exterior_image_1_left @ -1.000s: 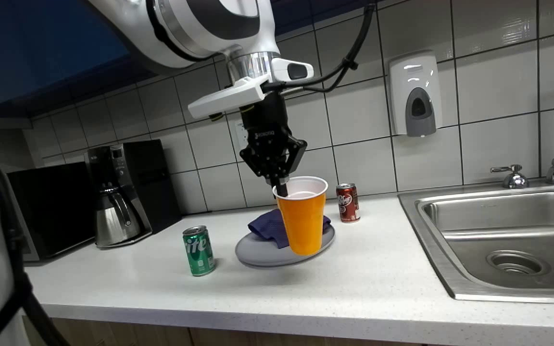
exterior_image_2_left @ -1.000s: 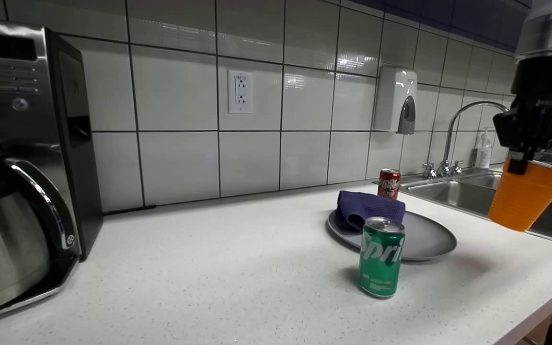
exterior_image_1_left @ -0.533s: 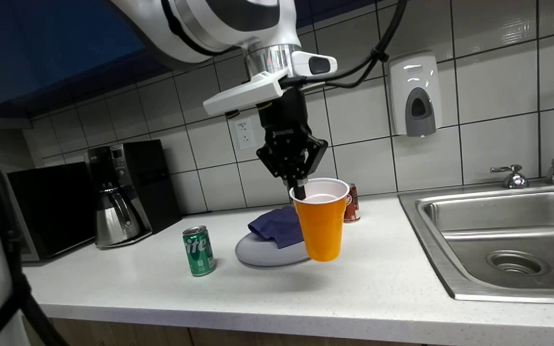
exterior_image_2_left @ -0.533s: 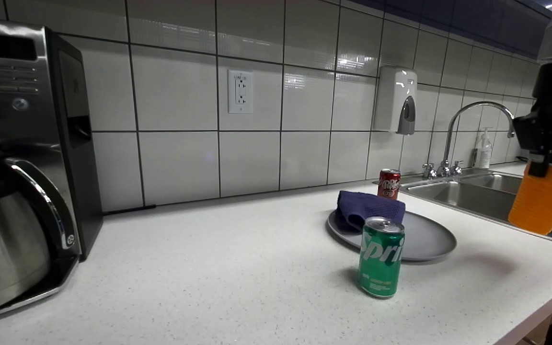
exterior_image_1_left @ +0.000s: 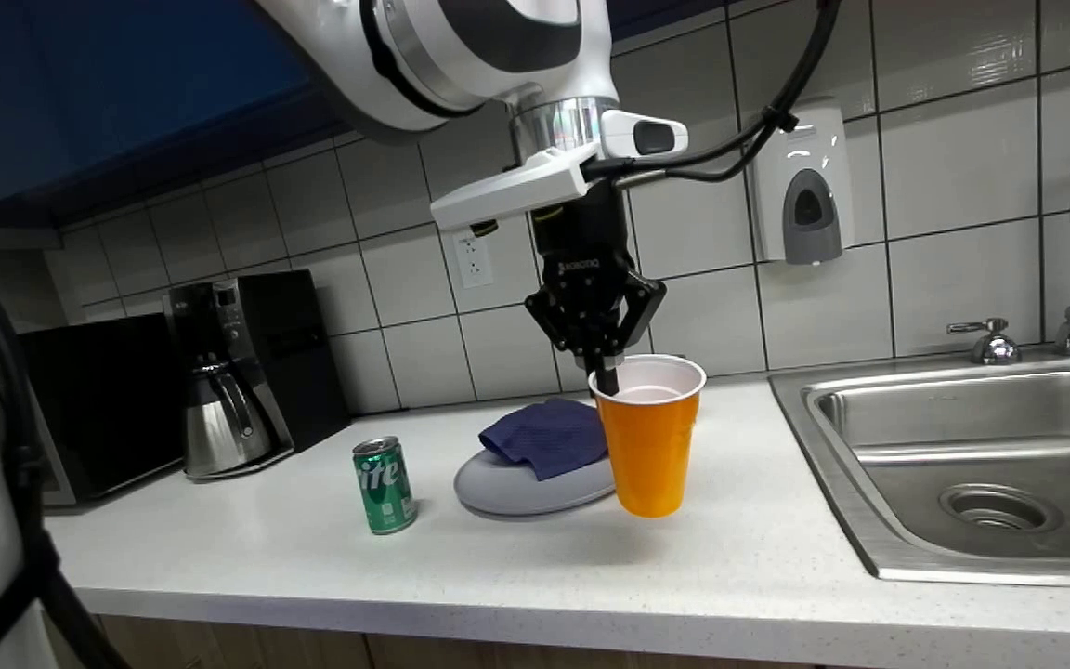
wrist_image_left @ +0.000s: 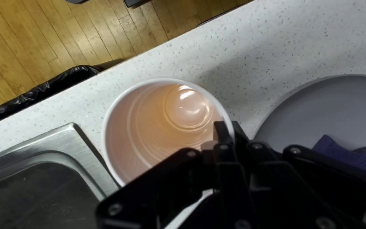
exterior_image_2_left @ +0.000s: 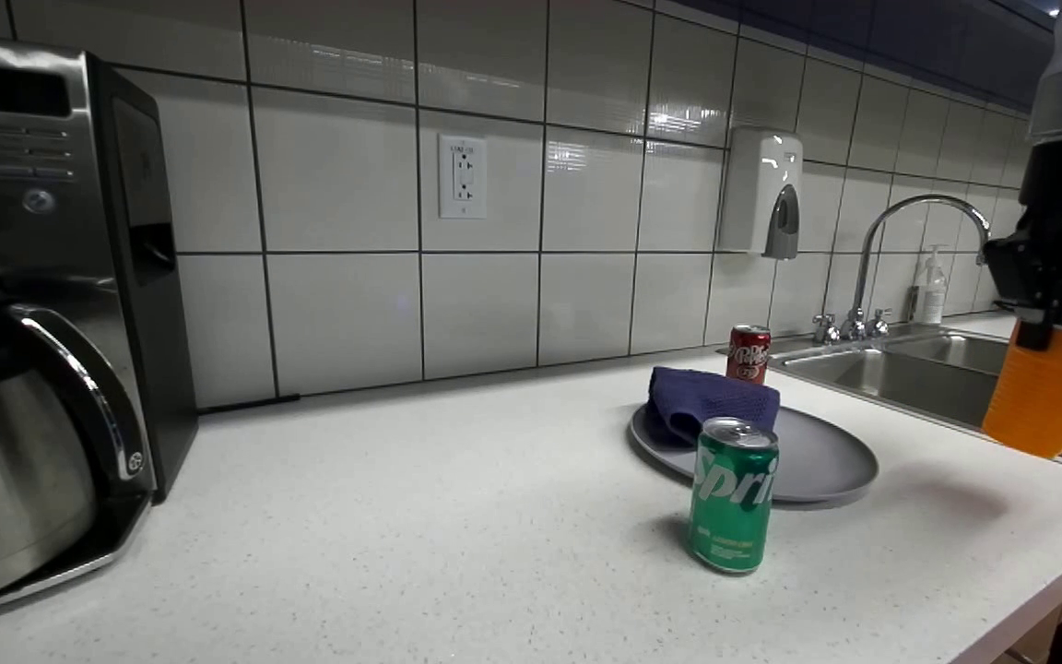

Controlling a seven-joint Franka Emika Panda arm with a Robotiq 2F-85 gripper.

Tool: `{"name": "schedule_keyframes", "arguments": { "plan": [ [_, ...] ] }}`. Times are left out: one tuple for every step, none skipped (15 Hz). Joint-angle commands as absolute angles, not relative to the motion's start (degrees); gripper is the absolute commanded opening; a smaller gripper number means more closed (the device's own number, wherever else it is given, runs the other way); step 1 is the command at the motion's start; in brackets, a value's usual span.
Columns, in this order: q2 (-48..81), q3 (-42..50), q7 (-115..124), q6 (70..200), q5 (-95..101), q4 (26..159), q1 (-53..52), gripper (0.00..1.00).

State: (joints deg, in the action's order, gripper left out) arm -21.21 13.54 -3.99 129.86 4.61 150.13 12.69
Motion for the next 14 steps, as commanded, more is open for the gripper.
{"name": "schedule_keyframes", "arguments": {
  "plan": [
    [-16.99,13.84,-5.74,129.74,4.80,146.52,12.99,0.01],
    [-16.18,13.86,-5.84,129.75,4.77,145.98,12.96,0.01],
    [-15.52,13.83,-5.85,129.59,4.80,145.45,12.96,0.01],
    [-14.85,13.82,-5.88,129.62,4.84,145.00,12.96,0.01],
    [-14.23,13.88,-5.99,129.65,4.77,144.59,12.97,0.01],
    [-13.65,13.91,-6.05,129.64,4.74,144.19,12.98,0.01],
    [-13.15,13.90,-6.05,129.63,4.74,143.88,12.99,0.01],
    [-12.60,13.90,-6.09,129.60,4.65,143.57,12.94,0.01],
    [-12.07,13.90,-6.16,129.64,4.56,143.34,12.90,0.01],
    [-11.49,13.88,-6.21,129.66,4.43,143.09,12.83,0.01],
    [-11.07,13.84,-6.23,129.67,4.39,142.91,12.79,0.01],
    [-10.70,13.80,-6.24,129.69,4.31,142.80,12.75,0.01],
    [-10.33,13.78,-6.28,129.68,4.27,142.65,12.74,0.01],
    [-10.02,13.75,-6.26,129.65,4.28,142.54,12.73,0.01]
  ]
}}
